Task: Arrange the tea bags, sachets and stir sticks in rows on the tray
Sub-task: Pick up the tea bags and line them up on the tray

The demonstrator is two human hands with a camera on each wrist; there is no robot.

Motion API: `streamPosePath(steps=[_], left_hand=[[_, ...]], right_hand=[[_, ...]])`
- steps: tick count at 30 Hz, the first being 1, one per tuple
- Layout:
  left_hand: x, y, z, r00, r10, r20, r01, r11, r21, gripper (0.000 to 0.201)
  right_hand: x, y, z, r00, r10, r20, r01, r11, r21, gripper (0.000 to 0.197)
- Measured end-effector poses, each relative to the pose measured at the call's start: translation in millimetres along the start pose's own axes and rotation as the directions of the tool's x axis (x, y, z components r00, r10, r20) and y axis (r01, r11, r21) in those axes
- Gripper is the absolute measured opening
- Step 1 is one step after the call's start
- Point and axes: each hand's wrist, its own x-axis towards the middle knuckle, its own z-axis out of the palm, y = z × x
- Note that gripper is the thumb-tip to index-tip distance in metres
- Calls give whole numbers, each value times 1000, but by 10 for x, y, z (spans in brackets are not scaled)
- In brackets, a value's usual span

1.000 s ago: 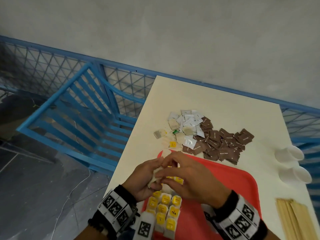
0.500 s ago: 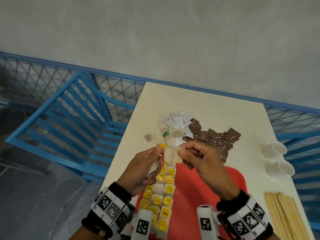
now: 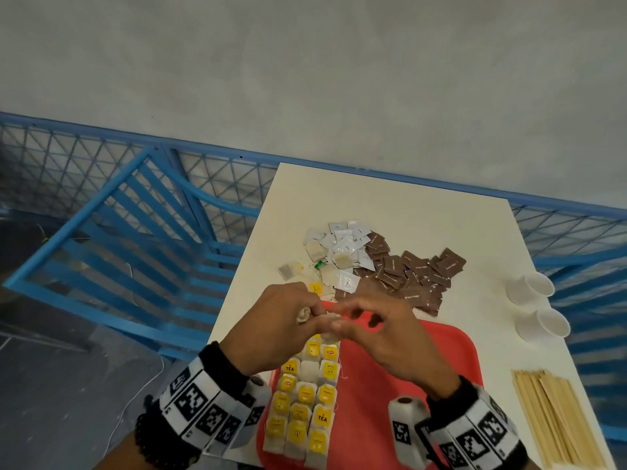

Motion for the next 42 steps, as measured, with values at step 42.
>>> streamPosePath(steps=[42], left_hand=[[-938,-1459,525,715,-673,189,685,623,-376,14]], right_hand=[[895,1526,1099,658,750,-67,-726,655,210,43]])
